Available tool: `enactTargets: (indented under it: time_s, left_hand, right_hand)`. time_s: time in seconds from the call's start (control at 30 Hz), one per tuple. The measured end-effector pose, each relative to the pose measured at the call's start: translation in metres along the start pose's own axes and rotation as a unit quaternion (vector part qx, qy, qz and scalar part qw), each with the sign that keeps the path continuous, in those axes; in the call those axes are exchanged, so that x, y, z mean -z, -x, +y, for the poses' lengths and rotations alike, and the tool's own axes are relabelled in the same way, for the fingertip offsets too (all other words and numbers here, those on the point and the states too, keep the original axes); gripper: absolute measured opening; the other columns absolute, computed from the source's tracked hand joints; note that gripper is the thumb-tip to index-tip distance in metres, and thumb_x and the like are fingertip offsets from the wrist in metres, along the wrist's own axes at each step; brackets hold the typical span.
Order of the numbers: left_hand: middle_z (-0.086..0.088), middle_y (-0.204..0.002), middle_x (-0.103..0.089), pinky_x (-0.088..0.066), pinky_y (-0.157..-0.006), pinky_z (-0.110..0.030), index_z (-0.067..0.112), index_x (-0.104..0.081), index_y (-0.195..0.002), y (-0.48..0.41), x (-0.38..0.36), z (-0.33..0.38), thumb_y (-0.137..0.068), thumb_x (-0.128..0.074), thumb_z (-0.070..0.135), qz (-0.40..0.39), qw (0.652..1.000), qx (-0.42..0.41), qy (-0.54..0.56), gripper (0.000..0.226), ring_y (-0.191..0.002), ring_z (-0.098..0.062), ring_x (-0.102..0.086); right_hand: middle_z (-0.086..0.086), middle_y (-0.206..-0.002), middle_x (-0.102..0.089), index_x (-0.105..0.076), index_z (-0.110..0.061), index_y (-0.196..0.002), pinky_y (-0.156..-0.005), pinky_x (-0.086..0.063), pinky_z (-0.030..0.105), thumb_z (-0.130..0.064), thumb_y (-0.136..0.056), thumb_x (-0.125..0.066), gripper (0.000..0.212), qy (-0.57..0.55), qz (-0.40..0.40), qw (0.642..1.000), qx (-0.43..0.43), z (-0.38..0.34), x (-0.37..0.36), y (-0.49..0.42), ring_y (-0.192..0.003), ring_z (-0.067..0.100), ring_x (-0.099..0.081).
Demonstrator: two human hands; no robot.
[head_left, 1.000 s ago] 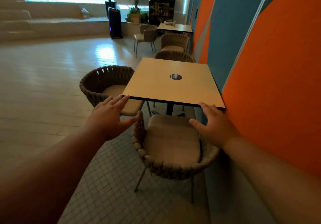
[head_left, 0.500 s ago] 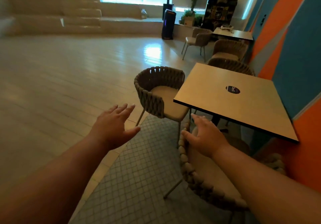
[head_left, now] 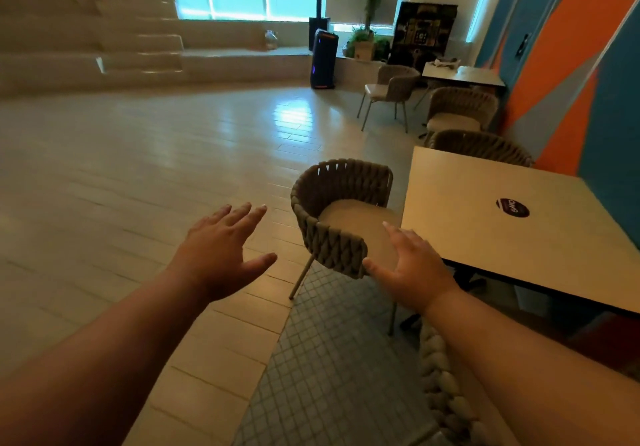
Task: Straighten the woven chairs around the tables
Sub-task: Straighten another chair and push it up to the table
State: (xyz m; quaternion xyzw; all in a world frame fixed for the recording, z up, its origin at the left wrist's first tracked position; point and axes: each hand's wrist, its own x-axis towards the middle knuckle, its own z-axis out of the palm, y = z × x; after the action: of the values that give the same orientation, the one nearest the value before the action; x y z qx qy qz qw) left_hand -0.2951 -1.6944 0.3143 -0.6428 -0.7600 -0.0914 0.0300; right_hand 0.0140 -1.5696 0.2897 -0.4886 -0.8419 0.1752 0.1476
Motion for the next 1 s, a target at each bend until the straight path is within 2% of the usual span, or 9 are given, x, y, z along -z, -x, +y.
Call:
enactTargets:
  time_s: [0.13,0.33,0.63,0.83,1.0]
  left_hand:
    - [0.004,-0.166,-0.020,-0.026,-0.121,-0.049,0.039,-0.006,-0.158,-0.066,-0.012,-0.038,-0.075,-0.020,0.087,-0.001,1.000,-0.021,-0.002,0.096,-0.153,-0.023,-0.016]
    - [0.005,-0.165,-0.022,-0.028,-0.119,-0.050,0.039,-0.008,-0.158,-0.181,-0.032,-0.099,-0.078,-0.023,0.087,0.001,0.999,-0.035,-0.015,0.095,-0.152,-0.025,-0.019]
    - [0.008,-0.165,-0.013,-0.022,-0.122,-0.047,0.041,0.000,-0.156,-0.333,-0.043,-0.187,-0.077,-0.020,0.087,-0.015,0.998,-0.066,-0.014,0.093,-0.154,-0.022,-0.012]
    - [0.010,-0.166,-0.009,-0.017,-0.124,-0.046,0.043,0.003,-0.156,-0.447,-0.079,-0.239,-0.076,-0.018,0.086,-0.043,0.990,-0.137,-0.002,0.094,-0.154,-0.020,-0.007]
    - [0.012,-0.165,-0.005,-0.013,-0.124,-0.045,0.046,0.007,-0.154,-0.530,-0.107,-0.293,-0.076,-0.017,0.086,-0.076,0.973,-0.219,-0.016,0.091,-0.154,-0.019,-0.003]
  right_hand:
    - [0.006,-0.163,-0.032,-0.024,-0.025,-0.160,-0.121,-0.028,0.050,-0.068,-0.093,-0.051,0.084,0.001,0.029,1.000,-0.011,-0.007,-0.015,-0.074,-0.151,0.029,-0.026]
    - [0.005,-0.164,-0.030,-0.024,-0.024,-0.160,-0.124,-0.021,0.047,-0.066,-0.092,-0.054,0.086,-0.013,0.028,0.999,-0.016,-0.001,-0.047,-0.205,-0.153,0.027,-0.022]
    - [0.003,-0.166,-0.026,-0.018,-0.027,-0.161,-0.126,-0.013,0.048,-0.070,-0.092,-0.050,0.087,0.004,0.024,0.999,-0.043,-0.034,-0.082,-0.384,-0.155,0.026,-0.015]
    - [0.005,-0.166,-0.027,-0.018,-0.026,-0.161,-0.125,-0.018,0.049,-0.071,-0.092,-0.050,0.089,0.008,0.033,0.993,-0.113,-0.040,-0.124,-0.463,-0.155,0.027,-0.016]
    - [0.007,-0.164,-0.032,-0.020,-0.026,-0.161,-0.122,-0.027,0.047,-0.072,-0.090,-0.052,0.091,0.002,0.061,0.974,-0.218,-0.046,-0.162,-0.502,-0.152,0.028,-0.024]
